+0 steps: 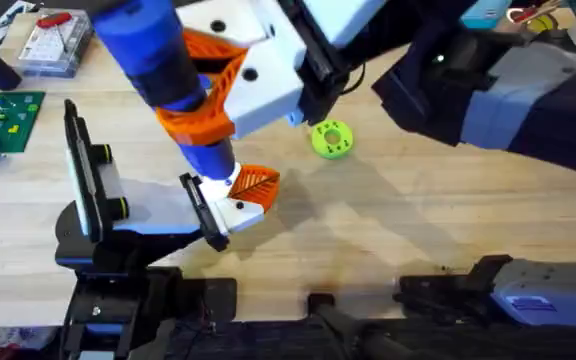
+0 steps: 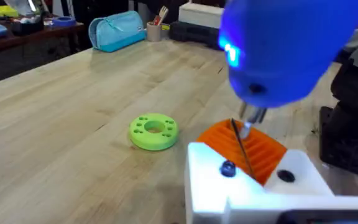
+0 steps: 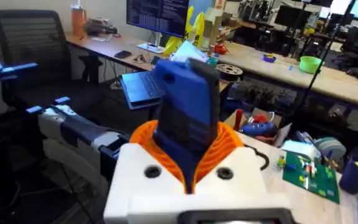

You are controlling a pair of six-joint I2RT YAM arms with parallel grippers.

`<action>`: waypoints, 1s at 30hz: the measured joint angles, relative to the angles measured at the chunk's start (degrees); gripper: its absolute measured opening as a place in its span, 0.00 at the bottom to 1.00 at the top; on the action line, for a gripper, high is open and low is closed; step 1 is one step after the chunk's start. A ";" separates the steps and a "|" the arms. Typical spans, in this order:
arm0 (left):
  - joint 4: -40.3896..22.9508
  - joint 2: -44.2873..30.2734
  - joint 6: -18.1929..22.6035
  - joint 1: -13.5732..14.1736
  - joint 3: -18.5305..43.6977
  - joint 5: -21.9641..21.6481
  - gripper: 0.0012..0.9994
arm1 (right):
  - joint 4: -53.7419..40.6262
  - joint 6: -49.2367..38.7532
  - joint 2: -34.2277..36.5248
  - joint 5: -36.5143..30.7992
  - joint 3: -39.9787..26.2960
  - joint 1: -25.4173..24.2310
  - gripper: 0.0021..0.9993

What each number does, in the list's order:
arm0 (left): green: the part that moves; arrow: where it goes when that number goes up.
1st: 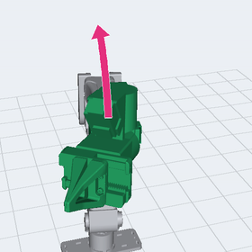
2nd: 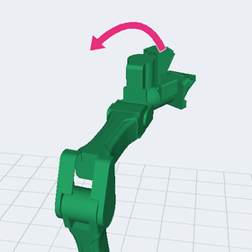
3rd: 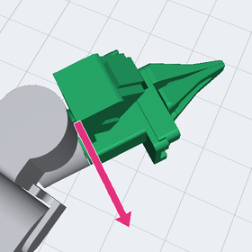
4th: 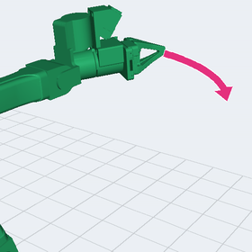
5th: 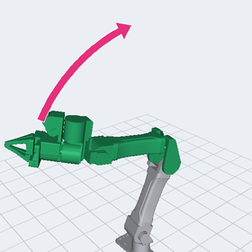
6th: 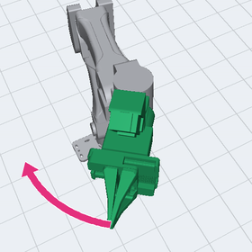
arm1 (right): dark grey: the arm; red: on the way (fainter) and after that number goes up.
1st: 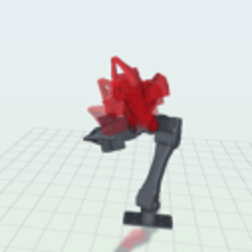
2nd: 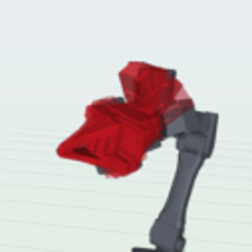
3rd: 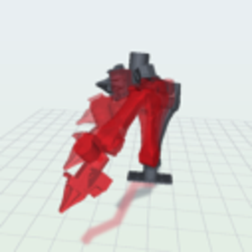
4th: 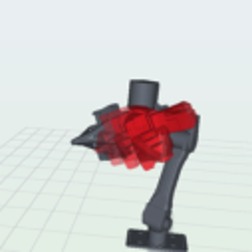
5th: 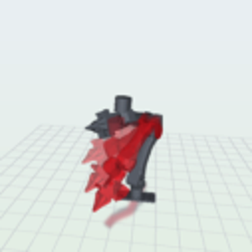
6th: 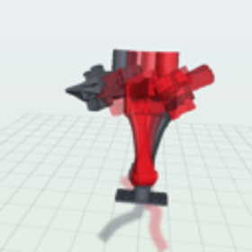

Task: Pick up the gripper from the table and insert it into the empty holder that is missing its gripper. Then pick up a screw, insert it into the mounting hole, and use the screwdriver to tighten it. Finally, clean up the table by picking up the vegetable and placing it into the bucket.

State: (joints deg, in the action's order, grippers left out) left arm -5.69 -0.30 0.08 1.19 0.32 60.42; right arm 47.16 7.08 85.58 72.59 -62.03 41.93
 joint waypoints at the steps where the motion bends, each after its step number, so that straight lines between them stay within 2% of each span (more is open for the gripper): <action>1: 0.00 -0.01 -0.01 0.00 0.00 0.00 0.01 | -0.04 -0.20 0.00 -0.29 0.37 0.04 0.02; 30: 0.00 0.00 -0.01 0.00 0.00 0.00 0.01 | -1.37 0.63 0.00 -1.87 1.78 0.04 0.02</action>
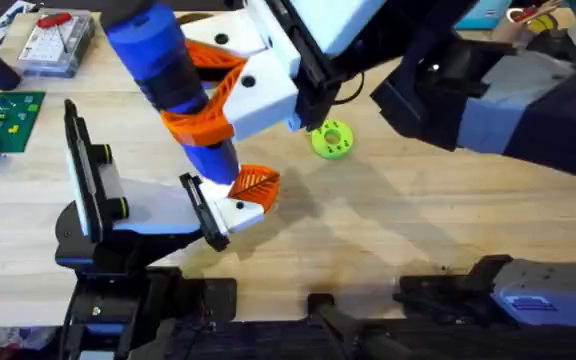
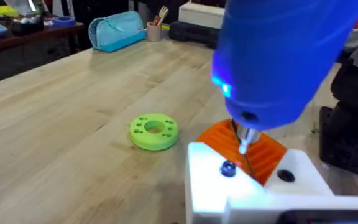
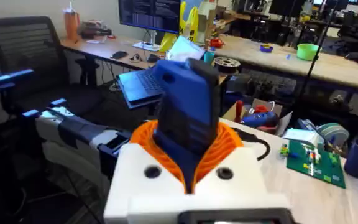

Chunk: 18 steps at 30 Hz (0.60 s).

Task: Pick up the gripper from the table and insert it into the empty holder that is missing its gripper. Then pick up a screw, insert it into the mounting hole, and use the screwdriver to tighten it. Finally, clean up the table by picking up the vegetable and placing it into the bucket.

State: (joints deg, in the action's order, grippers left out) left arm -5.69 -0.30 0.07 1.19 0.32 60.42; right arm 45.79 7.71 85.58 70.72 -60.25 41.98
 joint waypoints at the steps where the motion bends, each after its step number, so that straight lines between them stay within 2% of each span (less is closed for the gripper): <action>1: 0.00 0.00 -0.02 0.00 0.00 0.00 0.01 | -0.04 0.01 0.00 0.02 0.00 0.00 0.02; 18: 0.00 0.00 -0.01 0.00 0.00 0.00 0.01 | -0.41 -0.30 0.00 -2.05 1.68 0.00 0.02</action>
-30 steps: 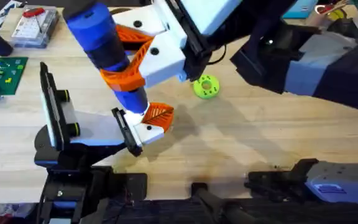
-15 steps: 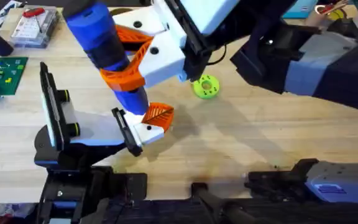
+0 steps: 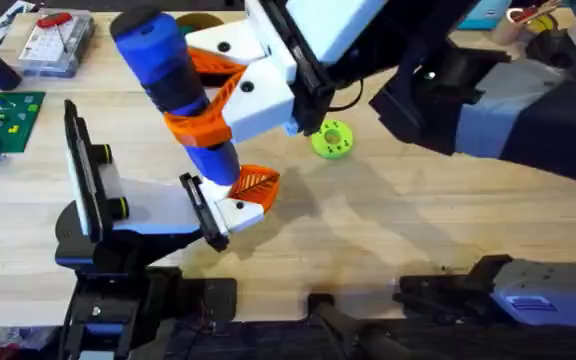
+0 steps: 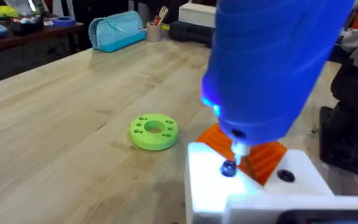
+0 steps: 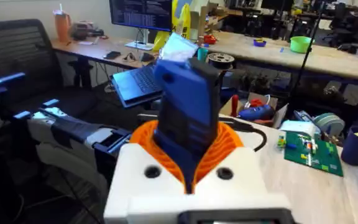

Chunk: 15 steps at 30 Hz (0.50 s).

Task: Pick up the gripper from the table and insert it into the empty holder that is missing its gripper. Then pick up a screw, insert it into the mounting hole, and use the screwdriver to tighten it. Finally, clean up the table by picking up the vegetable and placing it into the bucket.

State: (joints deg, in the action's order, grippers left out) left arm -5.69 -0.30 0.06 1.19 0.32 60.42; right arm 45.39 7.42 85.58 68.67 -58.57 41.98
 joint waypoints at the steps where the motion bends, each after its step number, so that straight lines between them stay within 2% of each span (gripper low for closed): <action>1: 0.00 0.00 0.01 0.00 0.00 0.00 0.01 | 0.00 -0.05 0.00 -0.06 0.00 0.00 0.02; 15: 0.02 0.00 0.02 0.00 0.00 0.00 0.01 | -0.02 -0.61 0.55 -0.05 0.02 0.02 0.02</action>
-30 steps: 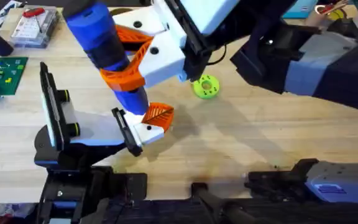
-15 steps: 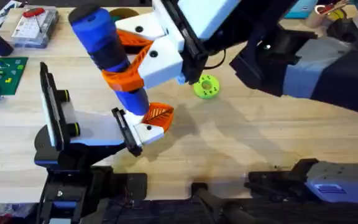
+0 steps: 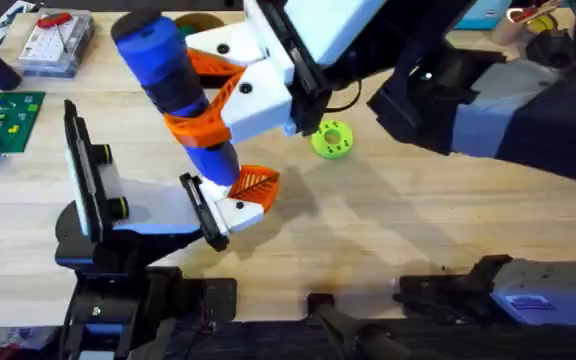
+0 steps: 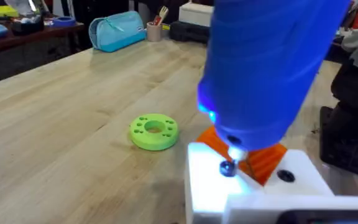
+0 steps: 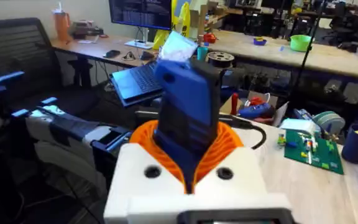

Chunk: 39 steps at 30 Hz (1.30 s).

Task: Pick up the gripper from the table and insert it into the empty holder that is missing its gripper. Then pick up a screw, insert it into the mounting hole, and use the screwdriver to tighten it. Finally, clean up the table by picking up the vegetable and placing it into the bucket.

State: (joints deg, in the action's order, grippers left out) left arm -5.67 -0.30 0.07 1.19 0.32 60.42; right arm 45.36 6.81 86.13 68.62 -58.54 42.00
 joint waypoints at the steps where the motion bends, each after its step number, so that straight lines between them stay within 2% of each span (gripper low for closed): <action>1: -0.02 0.00 -0.02 0.00 0.00 -0.02 0.01 | 0.01 0.02 0.24 -0.02 0.00 0.00 0.02; 39: -0.02 -0.02 0.00 0.00 0.00 0.02 0.01 | 3.37 1.13 1.14 0.22 0.00 -0.07 0.02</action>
State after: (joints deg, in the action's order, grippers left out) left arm -5.69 -0.32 0.08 1.19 0.32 60.45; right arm 48.73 7.94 87.26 68.84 -58.54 41.93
